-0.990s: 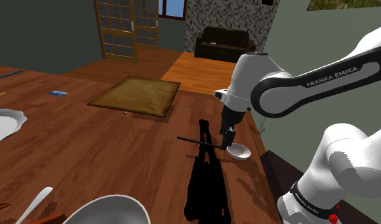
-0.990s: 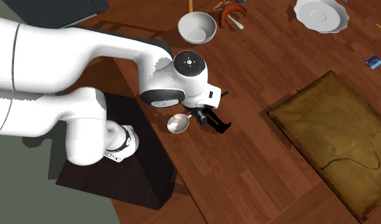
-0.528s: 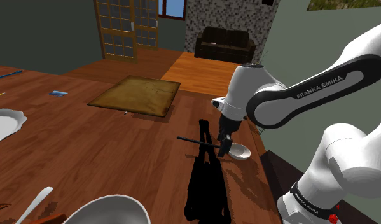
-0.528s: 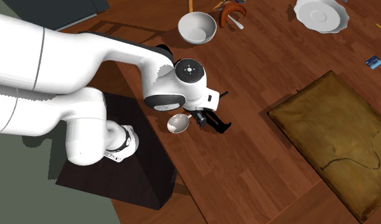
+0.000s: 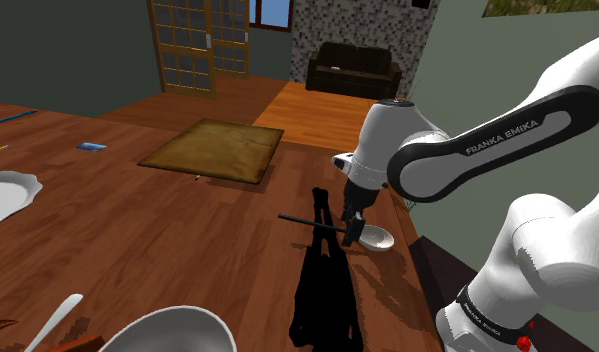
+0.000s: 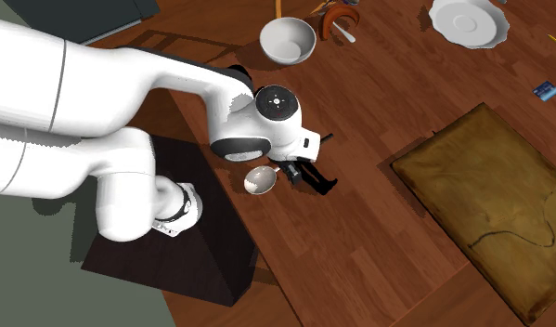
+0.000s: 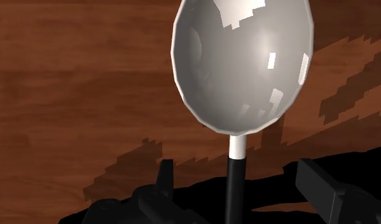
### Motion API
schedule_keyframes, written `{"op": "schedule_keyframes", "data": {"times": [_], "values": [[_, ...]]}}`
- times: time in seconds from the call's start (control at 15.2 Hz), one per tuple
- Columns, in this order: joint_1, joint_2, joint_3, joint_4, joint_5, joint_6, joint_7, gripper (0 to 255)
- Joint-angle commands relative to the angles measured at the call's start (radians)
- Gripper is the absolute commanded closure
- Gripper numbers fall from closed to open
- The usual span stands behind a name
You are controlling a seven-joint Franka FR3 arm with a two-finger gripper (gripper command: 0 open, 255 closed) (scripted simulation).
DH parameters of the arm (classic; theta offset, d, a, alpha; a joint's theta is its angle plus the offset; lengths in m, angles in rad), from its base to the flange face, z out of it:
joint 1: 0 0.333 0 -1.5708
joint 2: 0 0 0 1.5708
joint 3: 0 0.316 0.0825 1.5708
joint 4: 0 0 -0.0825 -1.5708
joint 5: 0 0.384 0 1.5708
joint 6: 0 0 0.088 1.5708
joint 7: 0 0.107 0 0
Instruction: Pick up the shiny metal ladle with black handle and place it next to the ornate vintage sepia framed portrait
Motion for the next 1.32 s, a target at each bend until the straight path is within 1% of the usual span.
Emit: {"op": "schedule_keyframes", "data": {"times": [0.0,0.46,1.25], "values": [[0.000,0.005,0.001,-0.002,0.000,0.004,0.002,255],[-0.001,0.004,0.000,-0.003,0.000,0.003,0.000,255],[-0.006,-0.121,-0.007,0.088,-0.011,-0.212,0.008,255]]}}
